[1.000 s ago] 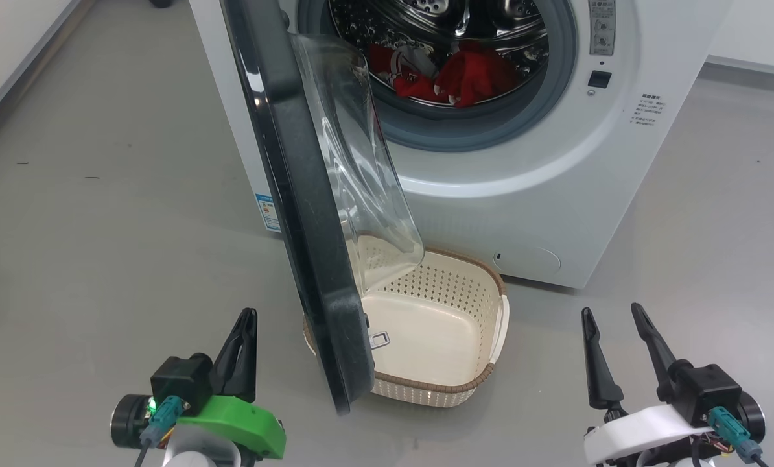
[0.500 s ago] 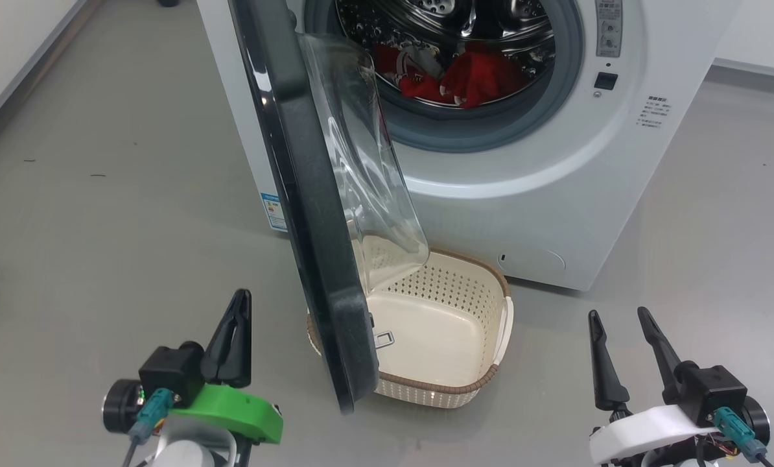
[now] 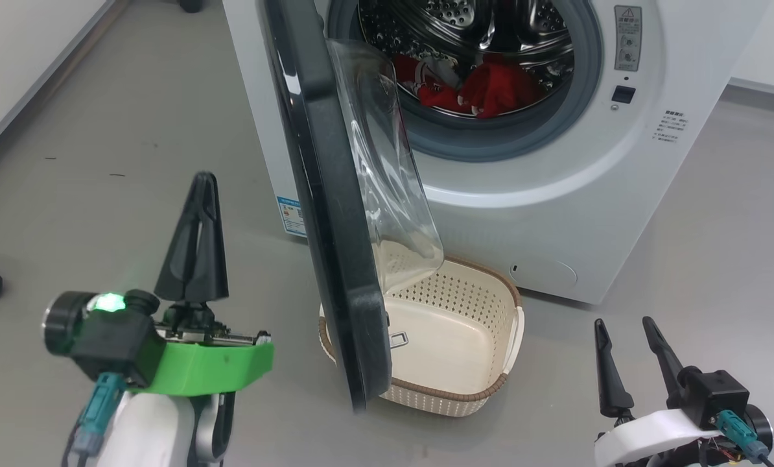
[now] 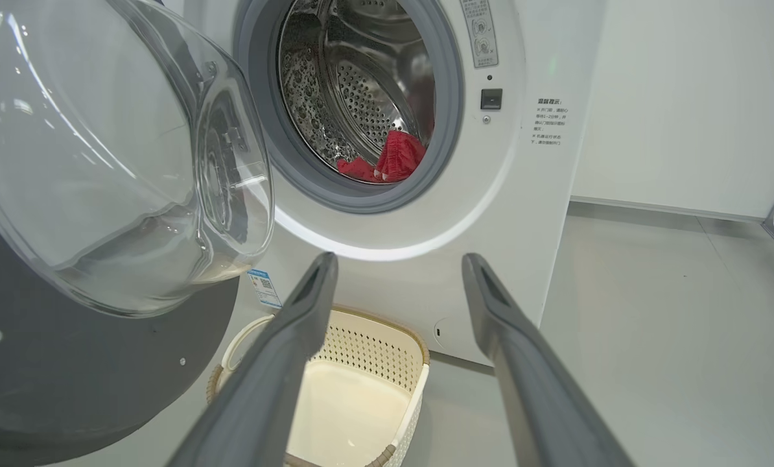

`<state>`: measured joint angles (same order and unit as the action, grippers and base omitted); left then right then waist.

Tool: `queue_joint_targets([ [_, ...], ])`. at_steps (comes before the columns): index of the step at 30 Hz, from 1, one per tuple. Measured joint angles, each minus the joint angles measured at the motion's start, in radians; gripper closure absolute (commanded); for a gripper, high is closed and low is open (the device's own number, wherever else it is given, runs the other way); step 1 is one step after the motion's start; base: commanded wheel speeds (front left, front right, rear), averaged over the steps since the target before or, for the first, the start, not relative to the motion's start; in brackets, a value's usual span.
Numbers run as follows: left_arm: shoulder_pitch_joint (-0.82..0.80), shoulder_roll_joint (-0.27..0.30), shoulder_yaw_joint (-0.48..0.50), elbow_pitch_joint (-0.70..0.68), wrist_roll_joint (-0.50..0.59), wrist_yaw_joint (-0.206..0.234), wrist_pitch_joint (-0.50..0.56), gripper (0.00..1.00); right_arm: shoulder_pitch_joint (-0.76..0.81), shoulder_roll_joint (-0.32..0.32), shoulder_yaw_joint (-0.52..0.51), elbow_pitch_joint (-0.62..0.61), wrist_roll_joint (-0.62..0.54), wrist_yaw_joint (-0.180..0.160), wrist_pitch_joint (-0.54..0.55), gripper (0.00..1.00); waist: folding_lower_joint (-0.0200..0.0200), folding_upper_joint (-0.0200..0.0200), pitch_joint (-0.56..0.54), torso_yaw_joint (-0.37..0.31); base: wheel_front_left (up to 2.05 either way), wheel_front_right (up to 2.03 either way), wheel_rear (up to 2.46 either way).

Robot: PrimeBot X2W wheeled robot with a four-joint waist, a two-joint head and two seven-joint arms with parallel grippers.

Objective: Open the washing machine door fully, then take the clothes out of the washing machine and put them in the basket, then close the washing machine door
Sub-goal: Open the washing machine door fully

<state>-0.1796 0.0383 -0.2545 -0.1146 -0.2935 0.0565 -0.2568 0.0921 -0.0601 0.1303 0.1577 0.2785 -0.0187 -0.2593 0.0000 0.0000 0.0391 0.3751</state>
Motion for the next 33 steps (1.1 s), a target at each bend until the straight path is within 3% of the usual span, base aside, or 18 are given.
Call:
queue_joint_targets([
  [7,-0.011,0.001,-0.023,-0.199,0.031,-0.010,-0.001,1.00,0.000,0.004,0.000,0.013,-0.010,0.009,0.000,0.00,0.0000,0.0000,-0.014,0.004,0.00,0.00,0.00],
  [16,-0.008,0.004,-0.203,-0.344,-0.043,-0.109,-0.001,1.00,0.000,0.010,-0.001,0.023,-0.019,0.018,0.000,0.00,0.0000,0.0000,-0.020,0.001,0.00,0.00,0.00],
  [20,0.034,0.005,-0.276,-0.324,-0.063,-0.137,0.001,1.00,0.000,0.012,0.003,0.030,-0.026,0.028,0.000,0.00,0.0000,0.0000,-0.019,-0.002,0.00,0.00,0.00],
  [26,0.112,0.016,-0.377,-0.238,-0.104,-0.151,0.086,1.00,-0.001,0.015,0.010,0.033,-0.034,0.038,0.000,0.00,0.0000,0.0000,-0.007,-0.013,0.00,0.00,0.00],
  [33,0.139,0.041,-0.427,-0.123,-0.117,-0.158,0.155,1.00,-0.003,0.015,0.005,0.038,-0.039,0.044,0.000,0.00,0.0000,0.0000,0.014,-0.027,0.00,0.00,0.00],
])
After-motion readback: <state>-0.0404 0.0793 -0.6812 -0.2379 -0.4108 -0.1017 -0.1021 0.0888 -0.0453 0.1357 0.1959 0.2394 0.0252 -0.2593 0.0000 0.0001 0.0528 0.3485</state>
